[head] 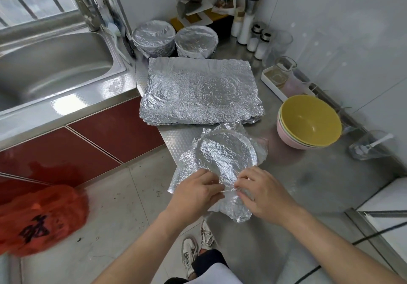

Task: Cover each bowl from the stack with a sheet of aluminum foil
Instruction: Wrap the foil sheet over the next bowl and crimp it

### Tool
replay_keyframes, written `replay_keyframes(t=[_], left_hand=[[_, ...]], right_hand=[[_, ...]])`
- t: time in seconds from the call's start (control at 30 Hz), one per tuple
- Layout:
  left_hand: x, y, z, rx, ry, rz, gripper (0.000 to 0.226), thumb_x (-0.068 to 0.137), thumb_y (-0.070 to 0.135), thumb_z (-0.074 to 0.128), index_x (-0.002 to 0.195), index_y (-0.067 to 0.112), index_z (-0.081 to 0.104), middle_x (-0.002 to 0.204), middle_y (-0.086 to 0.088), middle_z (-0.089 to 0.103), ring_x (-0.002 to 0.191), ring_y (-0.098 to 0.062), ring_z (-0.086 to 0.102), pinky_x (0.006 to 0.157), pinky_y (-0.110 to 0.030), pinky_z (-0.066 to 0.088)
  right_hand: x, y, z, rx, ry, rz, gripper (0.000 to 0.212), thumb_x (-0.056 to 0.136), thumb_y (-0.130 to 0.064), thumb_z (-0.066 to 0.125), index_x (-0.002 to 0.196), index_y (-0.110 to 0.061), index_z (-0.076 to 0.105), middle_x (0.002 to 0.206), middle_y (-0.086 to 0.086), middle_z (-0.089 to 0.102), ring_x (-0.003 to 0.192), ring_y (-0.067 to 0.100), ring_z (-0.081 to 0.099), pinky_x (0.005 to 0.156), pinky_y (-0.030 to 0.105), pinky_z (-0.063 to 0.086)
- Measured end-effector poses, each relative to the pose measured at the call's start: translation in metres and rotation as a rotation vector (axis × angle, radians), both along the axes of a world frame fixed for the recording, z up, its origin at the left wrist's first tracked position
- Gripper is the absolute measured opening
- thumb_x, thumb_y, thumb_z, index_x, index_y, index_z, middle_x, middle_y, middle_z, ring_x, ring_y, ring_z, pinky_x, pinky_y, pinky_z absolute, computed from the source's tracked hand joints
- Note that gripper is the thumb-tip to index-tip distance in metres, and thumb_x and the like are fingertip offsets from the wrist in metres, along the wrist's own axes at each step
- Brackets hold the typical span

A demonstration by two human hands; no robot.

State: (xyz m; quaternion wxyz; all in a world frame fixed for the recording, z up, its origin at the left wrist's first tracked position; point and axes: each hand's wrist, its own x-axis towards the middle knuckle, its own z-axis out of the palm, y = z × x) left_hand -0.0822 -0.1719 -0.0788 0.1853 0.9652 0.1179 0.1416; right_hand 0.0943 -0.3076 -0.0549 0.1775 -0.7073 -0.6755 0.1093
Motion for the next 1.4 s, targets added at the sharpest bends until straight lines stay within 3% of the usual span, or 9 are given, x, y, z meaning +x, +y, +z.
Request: replay_keyframes(t=[0.1, 0.2, 0.33, 0.43, 0.6, 0.93, 1.07, 1.17, 1.4], left_hand=[[0.003, -0.001, 0.001, 0.027, -0.048, -0.006, 0.027, 0.09, 0.039, 0.054, 0.088, 0.023, 0.076, 0.087, 0.008, 0.063, 0.082, -0.013, 0.056, 0.063, -0.021, 0.047], [0.008, -0.004, -0.001, 0.025, -0.093, -0.04, 0.023, 0.093, 0.03, 0.057, 0.084, 0.019, 0.075, 0.081, 0.006, 0.063, 0.078, -0.015, 0.055, 0.064, -0.025, 0.048], [0.016, -0.013, -0.006, 0.047, -0.091, -0.051, 0.025, 0.095, 0.025, 0.056, 0.08, 0.016, 0.073, 0.077, 0.005, 0.06, 0.075, -0.016, 0.053, 0.065, -0.029, 0.048], [0.02, -0.018, -0.003, -0.005, -0.081, -0.047, 0.022, 0.093, 0.029, 0.058, 0.083, 0.017, 0.074, 0.081, 0.005, 0.062, 0.079, -0.015, 0.054, 0.068, -0.028, 0.049], [0.01, -0.007, 0.01, -0.148, -0.076, 0.054, 0.026, 0.092, 0.038, 0.056, 0.1, 0.021, 0.074, 0.099, 0.007, 0.065, 0.094, -0.013, 0.056, 0.071, -0.023, 0.049], [-0.003, 0.004, 0.004, -0.053, -0.028, -0.027, 0.019, 0.09, 0.036, 0.063, 0.092, 0.022, 0.077, 0.085, 0.006, 0.063, 0.081, -0.016, 0.056, 0.07, -0.027, 0.048], [0.005, -0.007, -0.001, -0.034, -0.054, -0.057, 0.021, 0.091, 0.034, 0.061, 0.091, 0.019, 0.075, 0.086, 0.005, 0.064, 0.082, -0.017, 0.057, 0.07, -0.029, 0.049], [0.011, -0.007, -0.001, -0.005, -0.078, -0.075, 0.019, 0.091, 0.031, 0.061, 0.089, 0.018, 0.075, 0.085, 0.005, 0.063, 0.079, -0.018, 0.057, 0.068, -0.029, 0.049], [0.017, -0.003, -0.002, 0.072, -0.078, -0.135, 0.028, 0.098, 0.022, 0.053, 0.078, 0.015, 0.071, 0.076, 0.004, 0.059, 0.076, -0.017, 0.053, 0.068, -0.029, 0.047]], right_hand=[[-0.006, 0.003, -0.01, -0.005, -0.016, 0.021, 0.011, 0.082, -0.024, 0.071, 0.083, -0.015, 0.064, 0.085, -0.003, 0.056, 0.079, 0.018, 0.051, 0.071, 0.03, 0.047], [-0.008, 0.006, -0.017, 0.012, -0.088, 0.017, 0.016, 0.075, -0.01, 0.077, 0.076, -0.014, 0.061, 0.08, -0.001, 0.055, 0.074, 0.021, 0.049, 0.063, 0.036, 0.048], [-0.003, 0.003, -0.019, 0.029, -0.171, 0.034, 0.029, 0.063, 0.004, 0.076, 0.069, -0.015, 0.055, 0.074, 0.0, 0.05, 0.069, 0.021, 0.045, 0.057, 0.034, 0.042], [0.001, -0.003, -0.014, 0.003, -0.149, 0.043, 0.029, 0.063, 0.0, 0.077, 0.07, -0.017, 0.054, 0.075, -0.003, 0.049, 0.068, 0.02, 0.046, 0.057, 0.034, 0.043], [-0.001, -0.004, -0.001, -0.052, -0.02, 0.015, 0.022, 0.077, -0.034, 0.073, 0.09, -0.021, 0.062, 0.089, -0.007, 0.053, 0.081, 0.014, 0.05, 0.071, 0.026, 0.044], [-0.001, 0.0, -0.014, -0.033, -0.108, 0.023, 0.02, 0.075, -0.006, 0.075, 0.073, -0.018, 0.059, 0.076, -0.005, 0.053, 0.07, 0.019, 0.05, 0.058, 0.031, 0.043], [0.009, -0.007, -0.001, -0.057, -0.07, 0.036, 0.008, 0.079, -0.024, 0.072, 0.081, -0.021, 0.064, 0.085, -0.008, 0.058, 0.079, 0.018, 0.056, 0.064, 0.026, 0.041], [0.011, -0.007, -0.001, -0.04, -0.03, 0.021, 0.016, 0.082, -0.037, 0.067, 0.086, -0.021, 0.067, 0.088, -0.007, 0.059, 0.081, 0.017, 0.055, 0.071, 0.026, 0.043], [0.0, 0.003, -0.016, 0.016, -0.091, 0.056, 0.014, 0.086, -0.027, 0.059, 0.08, -0.016, 0.063, 0.082, -0.003, 0.056, 0.076, 0.02, 0.053, 0.063, 0.035, 0.049]])
